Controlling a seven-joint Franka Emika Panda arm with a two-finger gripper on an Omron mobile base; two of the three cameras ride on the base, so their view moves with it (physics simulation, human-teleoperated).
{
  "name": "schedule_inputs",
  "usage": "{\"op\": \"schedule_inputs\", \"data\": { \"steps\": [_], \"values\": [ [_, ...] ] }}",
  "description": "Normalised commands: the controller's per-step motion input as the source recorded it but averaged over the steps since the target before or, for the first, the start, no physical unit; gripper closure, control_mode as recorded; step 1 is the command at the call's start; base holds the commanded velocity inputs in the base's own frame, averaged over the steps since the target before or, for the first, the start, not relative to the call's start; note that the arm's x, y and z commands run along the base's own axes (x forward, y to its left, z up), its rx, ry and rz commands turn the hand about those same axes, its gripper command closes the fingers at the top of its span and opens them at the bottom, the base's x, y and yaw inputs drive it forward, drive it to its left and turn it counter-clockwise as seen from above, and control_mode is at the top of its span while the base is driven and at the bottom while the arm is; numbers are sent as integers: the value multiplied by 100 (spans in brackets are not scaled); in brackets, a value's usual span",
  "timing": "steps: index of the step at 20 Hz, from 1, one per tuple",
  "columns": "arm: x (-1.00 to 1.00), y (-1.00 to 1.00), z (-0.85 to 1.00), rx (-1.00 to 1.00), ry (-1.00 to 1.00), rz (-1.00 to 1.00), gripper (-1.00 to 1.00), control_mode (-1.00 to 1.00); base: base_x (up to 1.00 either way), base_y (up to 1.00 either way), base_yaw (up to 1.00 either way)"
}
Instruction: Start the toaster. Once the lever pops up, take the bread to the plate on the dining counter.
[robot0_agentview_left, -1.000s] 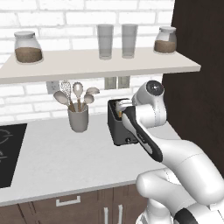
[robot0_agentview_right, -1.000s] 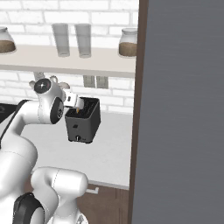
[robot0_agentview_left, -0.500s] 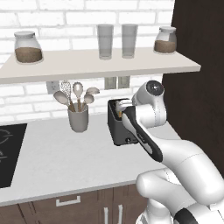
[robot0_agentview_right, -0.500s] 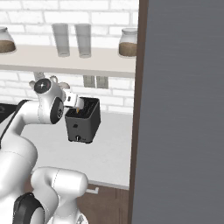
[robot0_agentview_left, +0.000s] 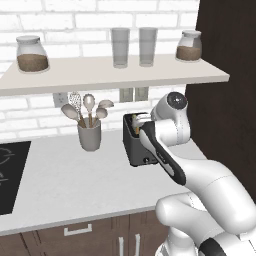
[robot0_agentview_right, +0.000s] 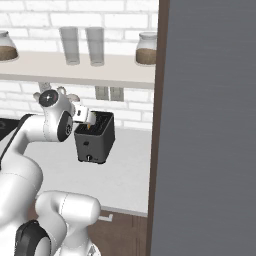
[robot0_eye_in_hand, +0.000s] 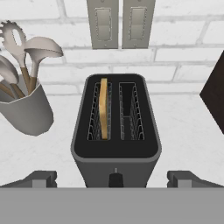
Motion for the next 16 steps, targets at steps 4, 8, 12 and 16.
{"op": "schedule_inputs", "data": {
  "steps": [4,8,12,16],
  "values": [
    [0,0,0,0,0,0,-100,-100,0,0,0],
    [0,0,0,0,0,0,-100,-100,0,0,0],
    [0,0,0,0,0,0,-100,-100,0,0,0],
    [0,0,0,0,0,0,-100,-100,0,0,0]
  ]
}}
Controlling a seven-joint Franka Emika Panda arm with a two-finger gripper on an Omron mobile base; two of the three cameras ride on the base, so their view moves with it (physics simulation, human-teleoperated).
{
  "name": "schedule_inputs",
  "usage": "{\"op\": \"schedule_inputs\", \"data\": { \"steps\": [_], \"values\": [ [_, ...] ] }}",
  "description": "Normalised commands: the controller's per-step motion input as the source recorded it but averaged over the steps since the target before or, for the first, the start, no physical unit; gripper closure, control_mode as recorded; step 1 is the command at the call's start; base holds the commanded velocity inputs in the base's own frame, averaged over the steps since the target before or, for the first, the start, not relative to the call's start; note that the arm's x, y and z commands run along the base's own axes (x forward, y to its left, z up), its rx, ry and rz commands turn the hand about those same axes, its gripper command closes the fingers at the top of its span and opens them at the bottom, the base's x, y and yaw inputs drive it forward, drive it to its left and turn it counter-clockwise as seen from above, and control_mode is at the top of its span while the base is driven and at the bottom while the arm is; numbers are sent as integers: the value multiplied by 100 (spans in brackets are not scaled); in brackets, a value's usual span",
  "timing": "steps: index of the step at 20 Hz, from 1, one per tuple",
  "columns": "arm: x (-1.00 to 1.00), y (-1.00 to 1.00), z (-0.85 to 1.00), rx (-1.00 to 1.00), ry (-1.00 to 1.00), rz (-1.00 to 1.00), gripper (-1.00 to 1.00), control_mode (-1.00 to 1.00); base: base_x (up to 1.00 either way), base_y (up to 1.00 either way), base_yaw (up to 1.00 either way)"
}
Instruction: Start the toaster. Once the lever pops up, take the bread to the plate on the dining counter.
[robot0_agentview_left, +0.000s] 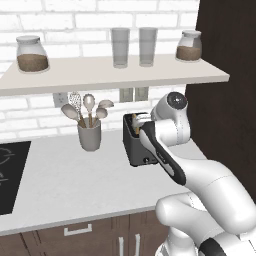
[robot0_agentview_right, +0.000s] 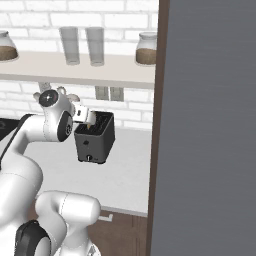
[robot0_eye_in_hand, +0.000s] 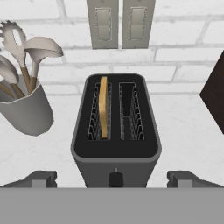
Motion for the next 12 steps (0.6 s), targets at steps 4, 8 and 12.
{"op": "schedule_inputs", "data": {
  "steps": [4,8,12],
  "values": [
    [0,0,0,0,0,0,-100,-100,0,0,0],
    [0,0,0,0,0,0,-100,-100,0,0,0],
    [0,0,0,0,0,0,-100,-100,0,0,0]
  ]
}}
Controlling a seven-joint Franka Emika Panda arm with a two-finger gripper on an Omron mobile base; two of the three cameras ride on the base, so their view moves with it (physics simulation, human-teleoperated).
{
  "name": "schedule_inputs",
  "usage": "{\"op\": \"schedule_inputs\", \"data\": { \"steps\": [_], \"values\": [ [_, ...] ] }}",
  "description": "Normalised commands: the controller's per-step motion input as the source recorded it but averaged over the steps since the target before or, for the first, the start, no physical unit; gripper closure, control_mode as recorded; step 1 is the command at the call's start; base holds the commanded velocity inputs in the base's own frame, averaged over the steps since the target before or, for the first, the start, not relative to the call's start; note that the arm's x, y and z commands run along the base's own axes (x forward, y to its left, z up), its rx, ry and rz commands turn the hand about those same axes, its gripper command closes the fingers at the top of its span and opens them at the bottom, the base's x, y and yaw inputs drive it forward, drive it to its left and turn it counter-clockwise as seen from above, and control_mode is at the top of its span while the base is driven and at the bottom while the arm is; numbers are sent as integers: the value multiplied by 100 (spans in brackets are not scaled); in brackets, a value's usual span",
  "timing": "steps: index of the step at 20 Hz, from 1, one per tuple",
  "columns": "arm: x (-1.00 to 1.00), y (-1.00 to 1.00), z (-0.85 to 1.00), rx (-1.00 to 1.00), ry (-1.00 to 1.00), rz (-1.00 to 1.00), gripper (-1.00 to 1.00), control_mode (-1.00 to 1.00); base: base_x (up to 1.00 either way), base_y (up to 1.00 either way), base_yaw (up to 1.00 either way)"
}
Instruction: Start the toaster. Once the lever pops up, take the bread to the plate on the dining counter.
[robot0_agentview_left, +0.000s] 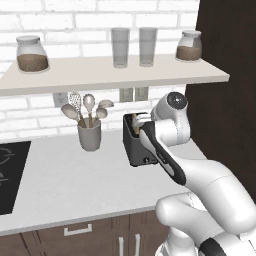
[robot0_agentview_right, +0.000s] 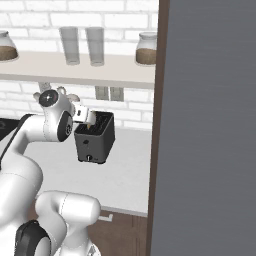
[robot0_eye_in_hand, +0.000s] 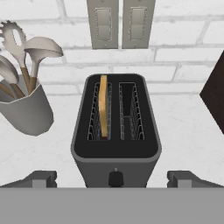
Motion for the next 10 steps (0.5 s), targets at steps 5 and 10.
{"op": "schedule_inputs", "data": {
  "steps": [5,10],
  "values": [
    [0,0,0,0,0,0,-100,-100,0,0,0],
    [0,0,0,0,0,0,-100,-100,0,0,0]
  ]
}}
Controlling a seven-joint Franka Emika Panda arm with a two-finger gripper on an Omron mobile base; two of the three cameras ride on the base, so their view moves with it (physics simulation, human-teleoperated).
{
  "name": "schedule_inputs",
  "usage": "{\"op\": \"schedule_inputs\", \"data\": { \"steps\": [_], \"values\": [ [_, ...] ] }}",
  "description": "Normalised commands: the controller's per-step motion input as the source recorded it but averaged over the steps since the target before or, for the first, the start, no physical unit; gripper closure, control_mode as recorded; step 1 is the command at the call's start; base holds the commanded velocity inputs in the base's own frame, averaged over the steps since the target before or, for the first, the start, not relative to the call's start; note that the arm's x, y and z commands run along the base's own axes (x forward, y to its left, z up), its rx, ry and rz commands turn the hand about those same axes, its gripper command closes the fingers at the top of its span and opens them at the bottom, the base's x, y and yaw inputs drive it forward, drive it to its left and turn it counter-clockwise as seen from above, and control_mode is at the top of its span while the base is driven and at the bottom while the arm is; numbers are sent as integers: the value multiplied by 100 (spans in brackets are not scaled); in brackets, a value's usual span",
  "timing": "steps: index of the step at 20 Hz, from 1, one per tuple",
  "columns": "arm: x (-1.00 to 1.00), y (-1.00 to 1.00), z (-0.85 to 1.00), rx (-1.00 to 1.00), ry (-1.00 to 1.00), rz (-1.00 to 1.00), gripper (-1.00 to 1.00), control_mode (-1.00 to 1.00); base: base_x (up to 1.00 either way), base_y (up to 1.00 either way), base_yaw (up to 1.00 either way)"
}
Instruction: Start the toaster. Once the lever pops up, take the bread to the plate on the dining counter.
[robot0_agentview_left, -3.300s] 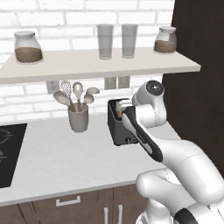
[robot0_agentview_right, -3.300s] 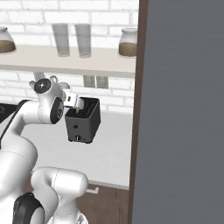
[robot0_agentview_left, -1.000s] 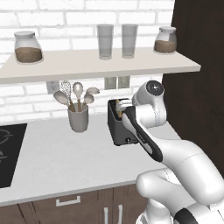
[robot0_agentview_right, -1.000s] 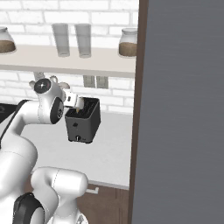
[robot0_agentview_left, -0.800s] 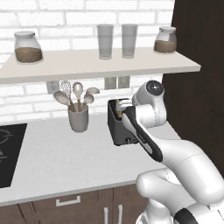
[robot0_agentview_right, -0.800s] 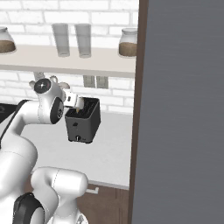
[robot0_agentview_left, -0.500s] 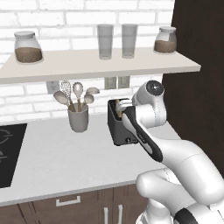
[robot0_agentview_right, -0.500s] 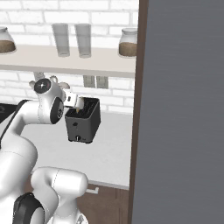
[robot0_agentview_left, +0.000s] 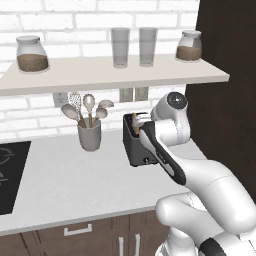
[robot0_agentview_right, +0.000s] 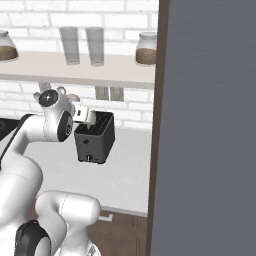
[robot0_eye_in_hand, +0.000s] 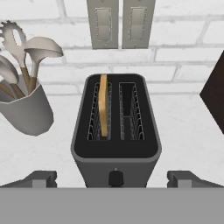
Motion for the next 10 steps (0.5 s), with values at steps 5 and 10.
{"op": "schedule_inputs", "data": {
  "steps": [5,10],
  "values": [
    [0,0,0,0,0,0,-100,-100,0,0,0],
    [0,0,0,0,0,0,-100,-100,0,0,0]
  ]
}}
